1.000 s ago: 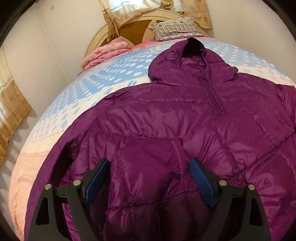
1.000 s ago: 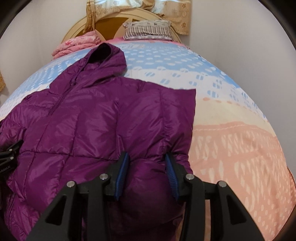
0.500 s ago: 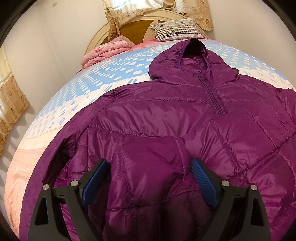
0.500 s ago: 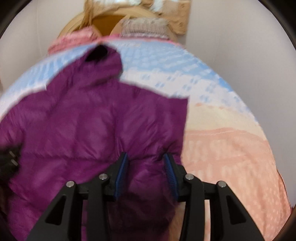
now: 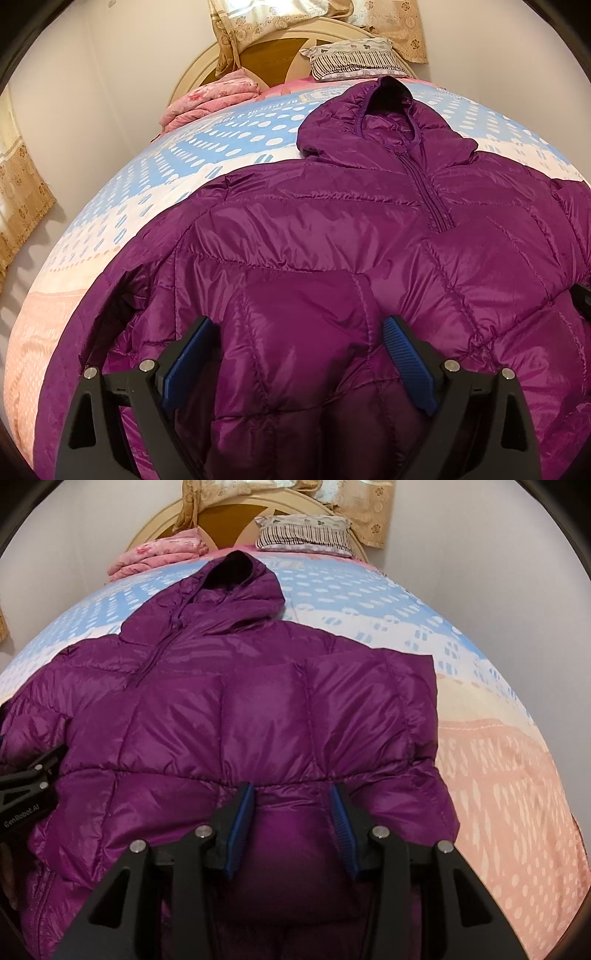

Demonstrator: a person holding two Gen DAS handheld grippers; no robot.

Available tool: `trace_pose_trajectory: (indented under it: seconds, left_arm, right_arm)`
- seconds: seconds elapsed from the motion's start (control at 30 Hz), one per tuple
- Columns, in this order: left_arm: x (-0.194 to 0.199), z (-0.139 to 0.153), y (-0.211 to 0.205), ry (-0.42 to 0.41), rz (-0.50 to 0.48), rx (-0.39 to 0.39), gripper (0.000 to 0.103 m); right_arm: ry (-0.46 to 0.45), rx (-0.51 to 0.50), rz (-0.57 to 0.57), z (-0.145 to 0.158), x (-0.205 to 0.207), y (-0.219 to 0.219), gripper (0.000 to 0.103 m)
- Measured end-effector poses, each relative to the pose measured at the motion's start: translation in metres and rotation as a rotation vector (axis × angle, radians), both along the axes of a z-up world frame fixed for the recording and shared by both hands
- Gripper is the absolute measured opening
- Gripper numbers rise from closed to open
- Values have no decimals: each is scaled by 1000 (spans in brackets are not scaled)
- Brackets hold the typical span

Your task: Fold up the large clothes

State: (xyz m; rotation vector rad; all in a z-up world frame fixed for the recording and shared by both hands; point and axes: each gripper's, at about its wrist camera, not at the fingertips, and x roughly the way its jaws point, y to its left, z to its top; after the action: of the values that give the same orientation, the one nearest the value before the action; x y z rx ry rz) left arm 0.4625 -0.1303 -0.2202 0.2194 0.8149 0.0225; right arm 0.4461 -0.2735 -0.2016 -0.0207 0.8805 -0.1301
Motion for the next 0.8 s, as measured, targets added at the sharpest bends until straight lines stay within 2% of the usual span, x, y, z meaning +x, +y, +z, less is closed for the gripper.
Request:
trace_pose_trajectory:
  seconds: [0.23, 0.3, 0.37, 0.4, 0.43, 0.47, 0.53, 0.6, 0.8]
  left_arm:
    - [0, 0, 0, 3, -1, 7, 94]
    - [0, 5, 7, 25, -7, -23, 94]
    - [-7, 14, 17, 28, -4, -19, 94]
    - [-14, 23, 27, 13, 15, -3, 94]
    - [-21, 31, 37, 0, 23, -9, 94]
    - [-33, 43, 55, -21, 16, -39, 94]
    - [-52, 56, 80, -60, 25, -23, 94]
    - [-75, 63, 115, -91, 54, 36, 94]
    - [-130, 45, 234, -43, 235, 109, 94]
  right_arm:
    - [-8, -48, 2, -2, -1, 4, 47]
    - [1, -37, 1, -1, 0, 3, 48]
    - [8, -38, 0, 6, -4, 0, 61]
    - [-16, -51, -7, 14, -13, -1, 66]
    - [-36, -56, -14, 19, -20, 0, 75]
    - [-58, -53, -11, 25, -31, 1, 82]
    - [-70, -32, 30, 33, -53, 6, 83]
    - [-76, -25, 62, 39, -77, 15, 83]
    - [-131, 30, 122, 48, -133, 40, 86]
